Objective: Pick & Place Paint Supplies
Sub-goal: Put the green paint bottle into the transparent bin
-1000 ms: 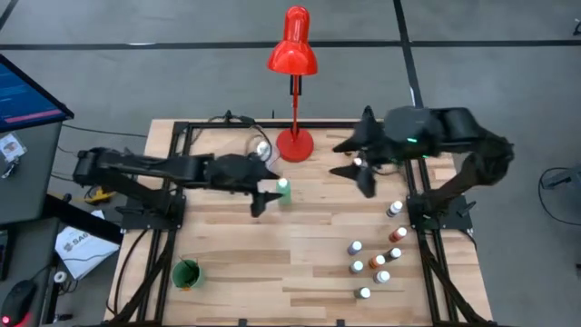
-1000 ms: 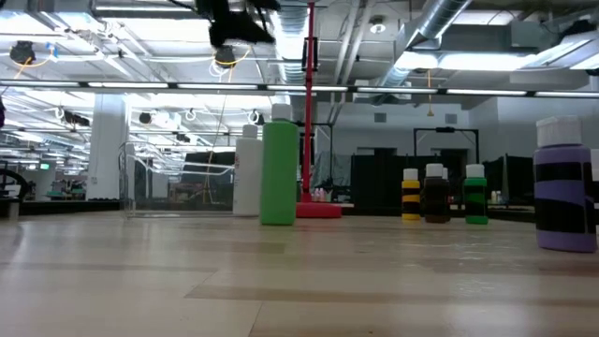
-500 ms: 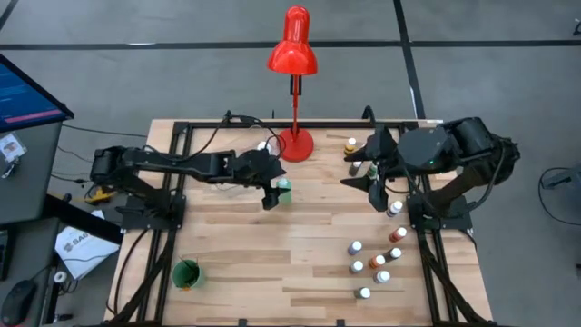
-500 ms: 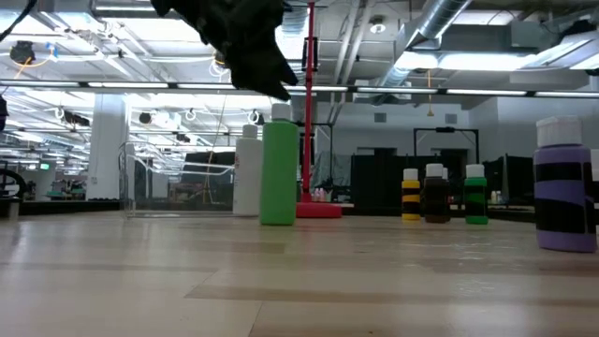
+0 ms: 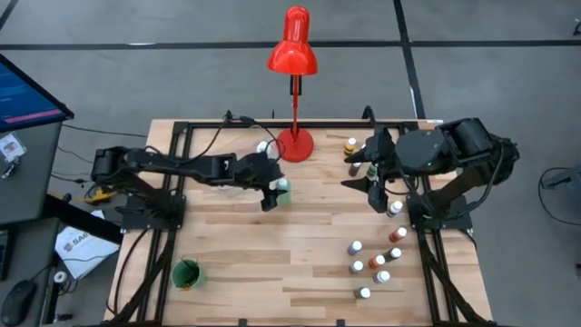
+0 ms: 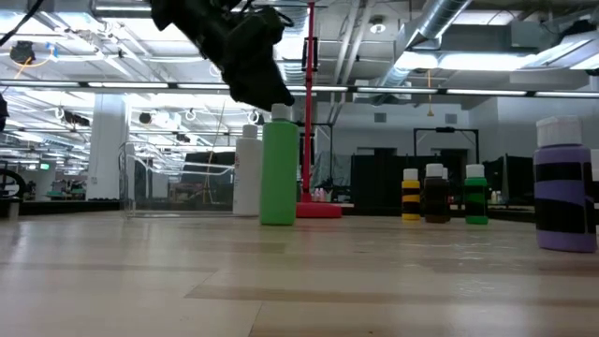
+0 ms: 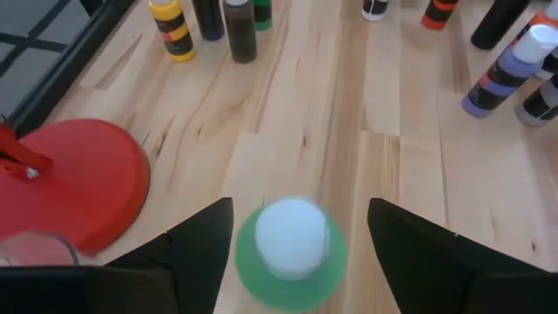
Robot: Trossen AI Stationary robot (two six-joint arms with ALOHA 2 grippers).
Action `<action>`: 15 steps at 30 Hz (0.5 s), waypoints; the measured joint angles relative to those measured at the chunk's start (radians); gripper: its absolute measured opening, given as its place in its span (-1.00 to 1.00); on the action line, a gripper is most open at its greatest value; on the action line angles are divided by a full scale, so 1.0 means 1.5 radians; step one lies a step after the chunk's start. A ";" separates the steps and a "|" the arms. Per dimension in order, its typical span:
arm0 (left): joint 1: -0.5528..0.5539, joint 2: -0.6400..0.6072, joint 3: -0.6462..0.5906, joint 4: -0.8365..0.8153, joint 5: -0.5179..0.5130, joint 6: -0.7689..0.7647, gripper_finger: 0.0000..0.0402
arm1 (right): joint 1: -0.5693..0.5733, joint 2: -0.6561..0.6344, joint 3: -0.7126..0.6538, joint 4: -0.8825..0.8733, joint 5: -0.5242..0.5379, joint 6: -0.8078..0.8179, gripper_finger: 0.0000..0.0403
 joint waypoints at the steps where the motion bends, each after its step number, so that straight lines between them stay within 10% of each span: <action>1: 0.000 -0.006 -0.016 0.000 0.000 -0.008 0.22 | 0.000 0.000 0.000 0.000 0.000 0.000 0.32; 15: 0.000 -0.040 -0.064 0.082 0.011 -0.012 -0.11 | 0.000 0.000 0.000 -0.003 0.000 -0.020 0.32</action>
